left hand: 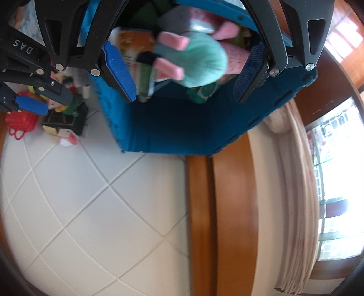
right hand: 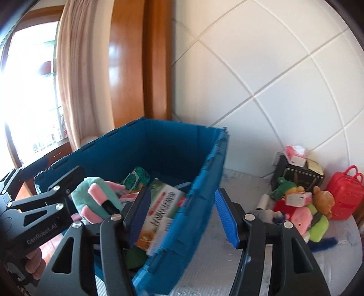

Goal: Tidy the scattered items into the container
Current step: 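Move both grippers back to the pile of items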

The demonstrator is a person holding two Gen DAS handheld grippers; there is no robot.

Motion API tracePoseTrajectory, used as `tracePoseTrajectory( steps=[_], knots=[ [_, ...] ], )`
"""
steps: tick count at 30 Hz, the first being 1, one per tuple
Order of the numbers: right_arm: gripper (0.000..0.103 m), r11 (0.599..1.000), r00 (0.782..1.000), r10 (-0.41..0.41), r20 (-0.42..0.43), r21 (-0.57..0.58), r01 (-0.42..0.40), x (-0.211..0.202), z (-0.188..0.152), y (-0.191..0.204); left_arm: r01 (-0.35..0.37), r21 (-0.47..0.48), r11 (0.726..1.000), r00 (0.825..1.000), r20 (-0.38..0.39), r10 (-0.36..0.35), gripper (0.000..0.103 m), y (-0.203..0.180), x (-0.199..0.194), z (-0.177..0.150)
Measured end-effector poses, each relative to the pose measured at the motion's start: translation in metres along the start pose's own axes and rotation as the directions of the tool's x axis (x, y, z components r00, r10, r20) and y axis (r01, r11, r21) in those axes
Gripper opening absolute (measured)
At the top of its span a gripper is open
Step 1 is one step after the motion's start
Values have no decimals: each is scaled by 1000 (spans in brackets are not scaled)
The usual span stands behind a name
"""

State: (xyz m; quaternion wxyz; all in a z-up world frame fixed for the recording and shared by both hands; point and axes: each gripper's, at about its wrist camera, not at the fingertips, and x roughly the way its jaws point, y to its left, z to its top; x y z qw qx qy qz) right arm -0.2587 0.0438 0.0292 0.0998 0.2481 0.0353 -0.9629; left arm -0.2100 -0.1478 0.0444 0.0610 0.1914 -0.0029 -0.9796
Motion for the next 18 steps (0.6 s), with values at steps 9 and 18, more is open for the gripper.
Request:
tracePoseTrajectory(
  steps=[9, 18],
  knots=[
    [76, 988, 990, -139, 34, 76, 137, -60, -22, -108, 121, 45, 992, 992, 30, -122, 96, -123, -29, 5],
    [79, 974, 979, -200, -33, 104, 203, -80, -71, -235, 171, 70, 983, 984, -63, -166, 97, -256, -28, -27]
  ],
)
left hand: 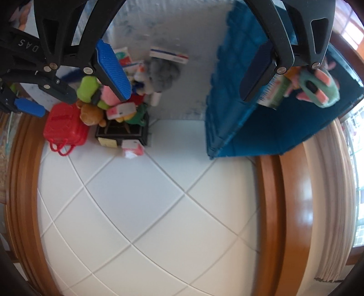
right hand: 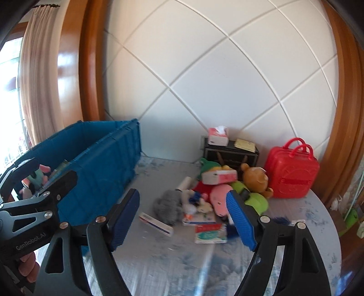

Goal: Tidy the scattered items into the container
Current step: 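Move both grippers back to the pile of items, then grasp the long white medicine box with left gripper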

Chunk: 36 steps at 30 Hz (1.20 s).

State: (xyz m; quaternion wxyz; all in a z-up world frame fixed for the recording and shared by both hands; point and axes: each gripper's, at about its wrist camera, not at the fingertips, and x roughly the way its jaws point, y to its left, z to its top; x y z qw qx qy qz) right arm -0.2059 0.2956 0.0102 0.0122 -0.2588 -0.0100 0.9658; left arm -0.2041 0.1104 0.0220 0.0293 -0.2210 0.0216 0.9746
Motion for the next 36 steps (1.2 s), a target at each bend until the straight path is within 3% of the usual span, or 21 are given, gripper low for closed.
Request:
tracePoseTrajectory(
  steps=[4, 8, 14, 21, 25, 36],
  knots=[
    [80, 999, 998, -8, -55, 45, 11, 13, -22, -49, -24, 17, 1000, 997, -66, 25, 97, -31, 18, -15],
    [93, 996, 994, -7, -110, 88, 17, 29, -44, -82, -45, 51, 998, 991, -120, 51, 97, -48, 40, -28],
    [93, 990, 976, -6, -217, 139, 37, 70, -75, -111, -69, 56, 996, 974, -211, 79, 97, -46, 83, -49],
    [93, 986, 945, 5, -327, 158, 50, 126, -105, -117, -80, 57, 995, 937, -336, 94, 97, -36, 149, -86],
    [93, 983, 916, 4, -401, 171, 71, 162, -128, -120, -73, 52, 996, 909, -408, 88, 97, -36, 190, -111],
    [93, 978, 852, 27, -523, 190, 85, 255, -174, -122, -67, 9, 998, 853, -519, 62, 97, -44, 285, -154]
  ],
)
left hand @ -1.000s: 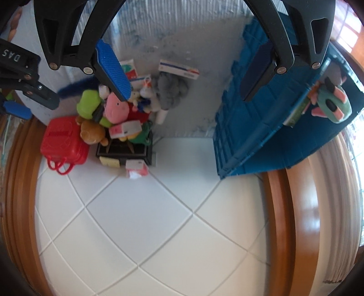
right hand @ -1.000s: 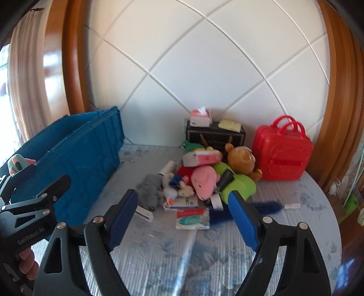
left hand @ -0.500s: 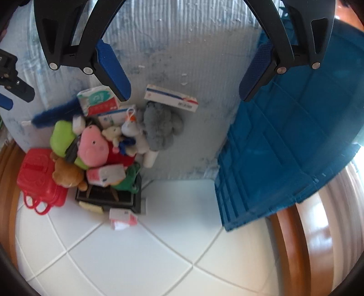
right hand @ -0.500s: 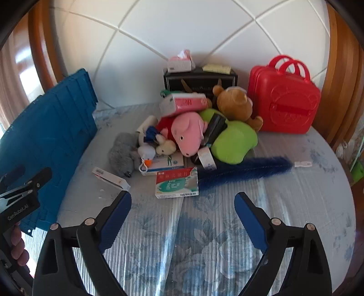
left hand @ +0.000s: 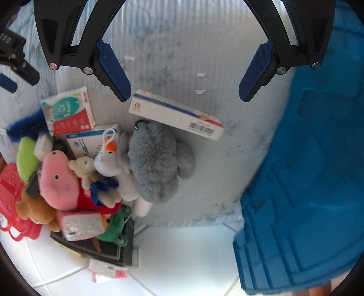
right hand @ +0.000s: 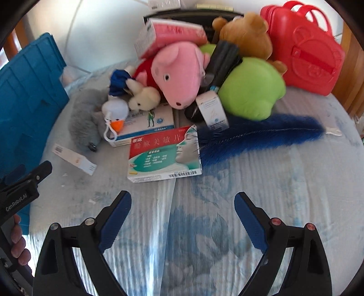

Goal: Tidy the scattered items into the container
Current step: 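Grasp the long white medicine box with left gripper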

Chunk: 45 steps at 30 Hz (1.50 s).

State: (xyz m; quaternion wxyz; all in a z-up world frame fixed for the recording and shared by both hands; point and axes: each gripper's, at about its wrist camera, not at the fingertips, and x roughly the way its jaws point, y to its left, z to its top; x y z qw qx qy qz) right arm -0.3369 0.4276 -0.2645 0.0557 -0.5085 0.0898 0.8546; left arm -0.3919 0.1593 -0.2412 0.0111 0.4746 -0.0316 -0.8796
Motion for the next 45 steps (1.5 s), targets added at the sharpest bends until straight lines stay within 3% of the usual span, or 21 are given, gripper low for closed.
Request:
tracePoseTrajectory(
  steps=[6, 12, 13, 14, 15, 16, 17, 19, 23, 26, 28, 31, 33, 37, 40, 42, 43, 45],
  knots=[
    [93, 1000, 1000, 1, -22, -5, -1, 28, 23, -5, 3, -9, 1000, 999, -37, -4, 97, -15, 37, 17],
    [93, 1000, 998, 18, -57, 0, -18, 54, 31, -7, 0, 21, 1000, 993, -115, 3, 95, -27, 72, 10],
    [93, 1000, 998, 25, -65, 1, -25, 58, 30, -7, 1, 32, 999, 992, -122, 3, 85, -28, 75, 7],
    [93, 999, 997, 33, -75, 2, -33, 62, 30, -7, 4, 39, 999, 991, -130, 1, 65, -26, 76, 3],
    [93, 999, 996, 43, -85, 0, -43, 65, 28, -5, 17, 39, 999, 991, -134, -12, 60, -24, 76, 1],
    [93, 998, 994, 57, -93, -4, -57, 66, 26, -3, 32, 38, 999, 990, -135, -27, 44, -22, 74, -1],
    [93, 997, 992, 74, -100, -9, -75, 67, 24, 1, 30, 46, 999, 991, -134, -23, 35, -19, 70, -5],
    [93, 991, 986, 127, -112, -31, -131, 64, 18, 14, 3, 69, 998, 991, -131, 6, 31, -14, 65, -11],
    [93, 958, 950, 266, -162, -68, -279, 58, 3, 41, -54, 85, 995, 988, -137, 65, 30, 5, 53, -30],
    [93, 938, 932, 302, -201, -112, -328, 52, -8, 58, -73, 84, 994, 987, -140, 84, 30, 18, 42, -38],
    [93, 939, 936, 292, -199, -127, -320, 47, -11, 61, -63, 75, 995, 990, -119, 71, 34, 23, 31, -38],
    [93, 956, 954, 250, -168, -115, -270, 41, -6, 53, -69, 57, 996, 996, -53, 72, 69, 24, 17, -26],
    [93, 963, 962, 226, -152, -113, -244, 39, -1, 49, -74, 49, 996, 997, -21, 75, 72, 22, 17, -17],
    [94, 963, 975, 180, -132, -176, -202, 39, 8, 52, -60, 43, 997, 998, -31, 61, 72, 18, 39, -1],
    [102, 957, 983, 146, -114, -236, -170, 44, 17, 55, -62, 42, 997, 996, -60, 64, 72, 14, 65, 8],
    [102, 958, 984, 138, -116, -238, -163, 49, 22, 53, -52, 33, 998, 995, -88, 55, 62, 14, 76, 6],
    [102, 960, 983, 139, -119, -229, -163, 52, 24, 49, -46, 19, 999, 996, -72, 48, 39, 14, 76, 5],
    [102, 963, 980, 147, -131, -209, -173, 55, 23, 42, -28, 11, 1000, 996, -90, 29, 23, 12, 74, 0]
  ],
)
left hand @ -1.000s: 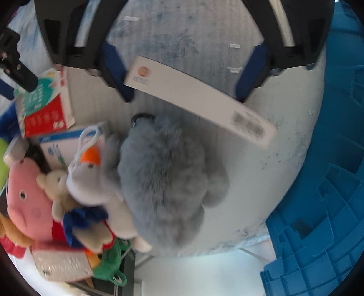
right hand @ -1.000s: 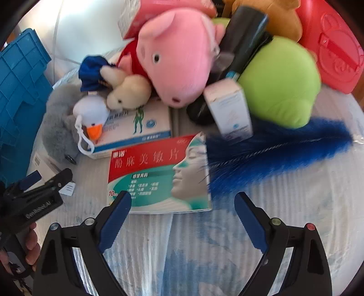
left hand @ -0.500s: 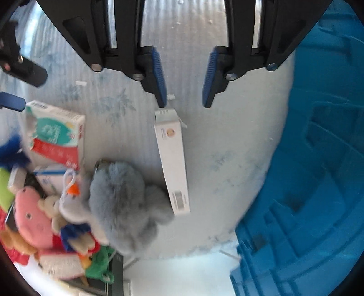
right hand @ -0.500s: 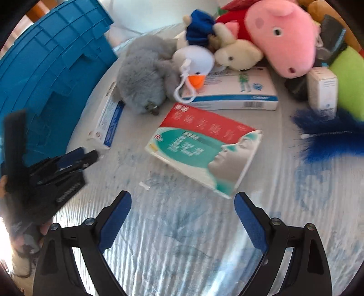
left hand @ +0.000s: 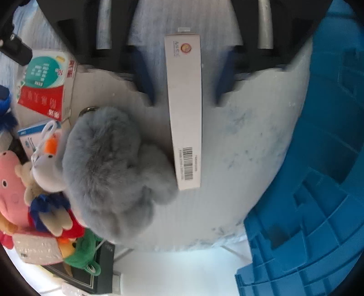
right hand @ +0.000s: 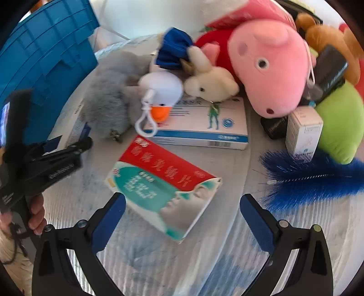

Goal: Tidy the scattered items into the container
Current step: 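Grasp the long white medicine box with left gripper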

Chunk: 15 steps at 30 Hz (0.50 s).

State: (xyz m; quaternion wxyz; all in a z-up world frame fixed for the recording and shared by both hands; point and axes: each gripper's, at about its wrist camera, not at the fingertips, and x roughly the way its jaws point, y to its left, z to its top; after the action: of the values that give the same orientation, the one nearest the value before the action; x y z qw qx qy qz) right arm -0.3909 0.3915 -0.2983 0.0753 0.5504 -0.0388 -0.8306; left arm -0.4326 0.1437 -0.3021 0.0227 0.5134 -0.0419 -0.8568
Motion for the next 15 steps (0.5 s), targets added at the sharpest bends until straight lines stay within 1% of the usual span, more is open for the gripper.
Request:
tracePoseTrajectory(
  steps=[1, 3, 5, 8, 11, 13, 15],
  knots=[
    [102, 1000, 1000, 12, -2, 6, -12, -1, -2, -4, -2, -9, 1000, 1000, -6, 2, 23, -2, -3, -5],
    [102, 999, 999, 45, -6, -20, -45, -3, -3, -7, -6, -16, 1000, 1000, -4, 6, 23, -7, -11, -18],
    [102, 995, 999, 51, -11, -87, -52, -6, -4, -4, -2, -43, 999, 1000, -7, 1, 23, -13, -20, -33],
    [102, 974, 997, 69, -20, -217, -71, -6, -4, 4, 3, -94, 996, 1000, -16, -4, 23, -27, -33, -53],
    [102, 940, 995, 93, -43, -326, -102, 1, -5, 12, -22, -131, 991, 1000, -20, 20, 23, -40, -40, -69],
    [102, 903, 997, 68, -43, -421, -80, 6, -5, 18, -32, -160, 987, 999, -30, 27, 22, -45, -41, -77],
    [102, 863, 997, 75, -34, -498, -82, 9, -7, 22, -61, -182, 981, 998, -20, 58, 23, -53, -40, -83]
  ],
)
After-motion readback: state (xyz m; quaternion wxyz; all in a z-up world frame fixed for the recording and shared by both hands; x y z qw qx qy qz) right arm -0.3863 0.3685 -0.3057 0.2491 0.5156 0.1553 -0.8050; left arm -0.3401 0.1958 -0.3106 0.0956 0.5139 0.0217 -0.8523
